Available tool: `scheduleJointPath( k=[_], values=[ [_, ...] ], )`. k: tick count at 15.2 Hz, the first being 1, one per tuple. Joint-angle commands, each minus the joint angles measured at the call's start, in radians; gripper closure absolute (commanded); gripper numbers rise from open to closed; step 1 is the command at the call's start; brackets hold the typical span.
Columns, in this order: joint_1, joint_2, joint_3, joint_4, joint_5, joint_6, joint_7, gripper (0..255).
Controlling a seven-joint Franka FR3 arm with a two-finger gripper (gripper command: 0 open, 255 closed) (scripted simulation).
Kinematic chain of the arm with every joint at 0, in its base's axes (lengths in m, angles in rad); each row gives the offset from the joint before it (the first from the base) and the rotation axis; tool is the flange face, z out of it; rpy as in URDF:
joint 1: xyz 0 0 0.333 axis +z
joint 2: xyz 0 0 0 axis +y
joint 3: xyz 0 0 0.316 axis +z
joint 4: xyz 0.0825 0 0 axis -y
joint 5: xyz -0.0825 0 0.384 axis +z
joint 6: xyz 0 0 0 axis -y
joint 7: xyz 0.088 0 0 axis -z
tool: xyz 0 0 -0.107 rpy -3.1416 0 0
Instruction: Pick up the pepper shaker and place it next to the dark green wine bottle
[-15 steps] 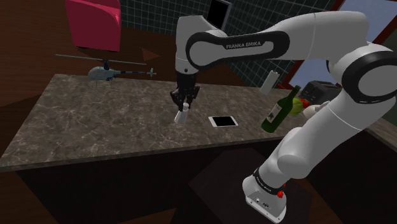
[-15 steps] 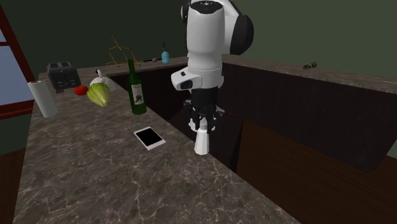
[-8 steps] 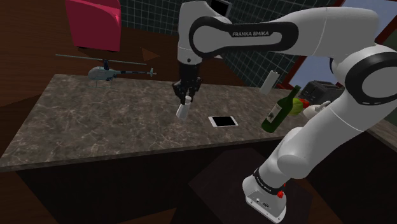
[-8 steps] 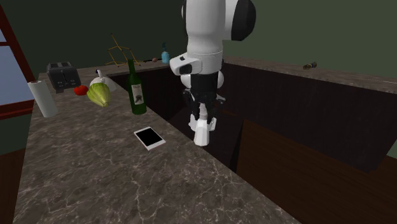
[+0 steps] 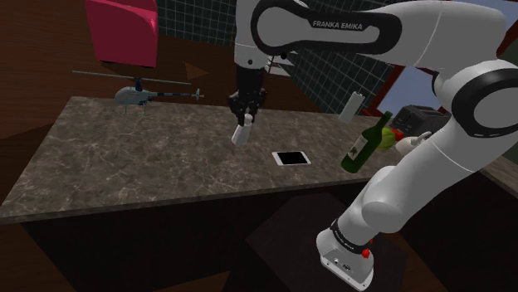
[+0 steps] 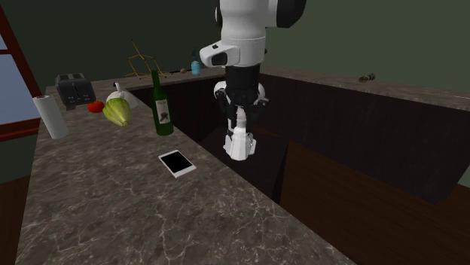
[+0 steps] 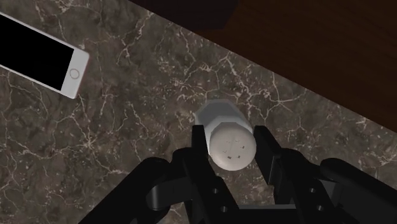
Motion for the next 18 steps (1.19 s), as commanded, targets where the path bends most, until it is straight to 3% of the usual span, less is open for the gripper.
scheduleJointPath(
  k=[1, 18],
  values=[
    [-0.001, 0.000, -0.001, 0.028, 0.000, -0.029, 0.000, 255],
    [-0.002, 0.039, 0.000, 0.301, -0.011, -0.264, 0.008, 255]
  ],
)
